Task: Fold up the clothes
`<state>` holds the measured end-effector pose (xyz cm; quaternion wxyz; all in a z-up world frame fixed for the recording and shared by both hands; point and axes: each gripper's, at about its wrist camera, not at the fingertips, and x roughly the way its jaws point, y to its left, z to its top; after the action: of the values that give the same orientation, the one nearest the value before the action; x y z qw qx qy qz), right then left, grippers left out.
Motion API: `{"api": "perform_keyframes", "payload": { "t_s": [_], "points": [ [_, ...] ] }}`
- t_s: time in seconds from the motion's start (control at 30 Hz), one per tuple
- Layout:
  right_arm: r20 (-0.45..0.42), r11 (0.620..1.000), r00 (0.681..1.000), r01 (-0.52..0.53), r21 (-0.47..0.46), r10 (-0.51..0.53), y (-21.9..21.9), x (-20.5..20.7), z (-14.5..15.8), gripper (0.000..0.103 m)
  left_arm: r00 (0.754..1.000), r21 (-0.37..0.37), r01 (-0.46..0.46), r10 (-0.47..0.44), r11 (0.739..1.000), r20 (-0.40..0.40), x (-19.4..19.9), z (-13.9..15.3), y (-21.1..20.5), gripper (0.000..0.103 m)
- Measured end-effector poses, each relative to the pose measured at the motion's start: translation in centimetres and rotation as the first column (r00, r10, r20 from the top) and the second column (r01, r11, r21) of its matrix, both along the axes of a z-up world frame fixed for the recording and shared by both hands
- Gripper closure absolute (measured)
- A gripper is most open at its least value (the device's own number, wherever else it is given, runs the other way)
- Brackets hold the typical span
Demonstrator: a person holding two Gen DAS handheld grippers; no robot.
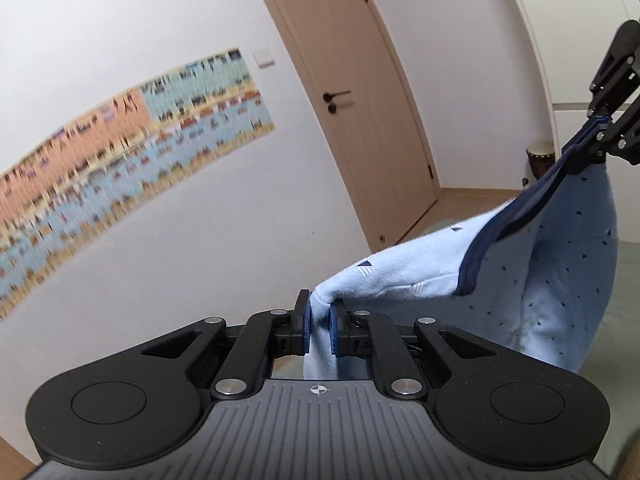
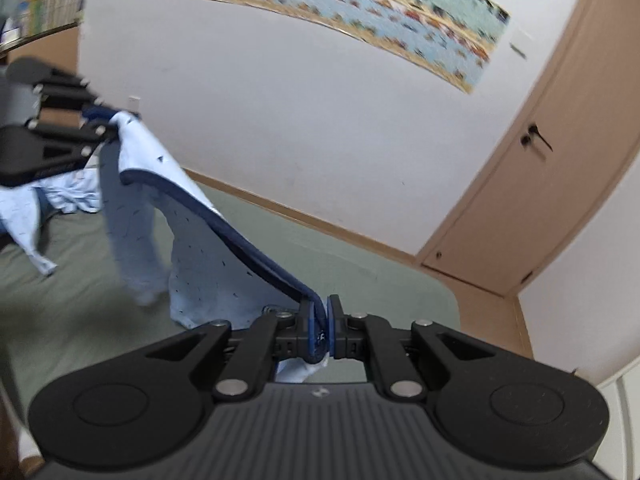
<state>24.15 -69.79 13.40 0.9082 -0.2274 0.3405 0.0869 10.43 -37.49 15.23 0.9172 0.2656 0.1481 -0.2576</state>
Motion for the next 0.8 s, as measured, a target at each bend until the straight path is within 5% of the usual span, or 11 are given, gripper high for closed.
{"api": "perform_keyframes", "payload": {
  "t_s": [0.2,0.33,0.43,0.5,0.6,0.8],
  "points": [
    [0.044,0.992,0.997,-0.062,-0.112,0.067,2.9,-4.6,6.3,0.097,0.998,0.013,0.026,-0.027,1.000,0.060,-1.6,3.7,0.3,0.095],
    [-0.004,0.990,0.997,-0.071,-0.123,0.071,3.1,-3.0,6.0,0.097,0.999,0.054,0.032,-0.032,0.998,-0.010,0.6,1.1,-1.6,0.095],
    [-0.072,0.994,0.996,-0.056,-0.098,0.049,2.3,0.1,2.5,0.097,0.994,0.073,0.032,-0.024,0.997,-0.111,2.9,-3.3,-3.3,0.095],
    [-0.154,0.996,0.988,-0.040,-0.078,0.027,1.2,3.9,-2.5,0.097,0.985,0.095,0.030,-0.013,0.995,-0.170,5.4,-6.9,-4.8,0.095],
    [-0.227,0.999,0.974,-0.011,-0.041,0.002,-0.2,8.5,-8.4,0.097,0.969,0.134,0.012,0.022,0.991,-0.246,10.9,-13.0,-7.8,0.095],
    [-0.326,0.999,0.944,0.052,0.014,-0.044,-3.2,19.6,-17.7,0.097,0.935,0.162,-0.030,0.085,0.986,-0.344,22.5,-20.4,-11.6,0.095]
  ]
}}
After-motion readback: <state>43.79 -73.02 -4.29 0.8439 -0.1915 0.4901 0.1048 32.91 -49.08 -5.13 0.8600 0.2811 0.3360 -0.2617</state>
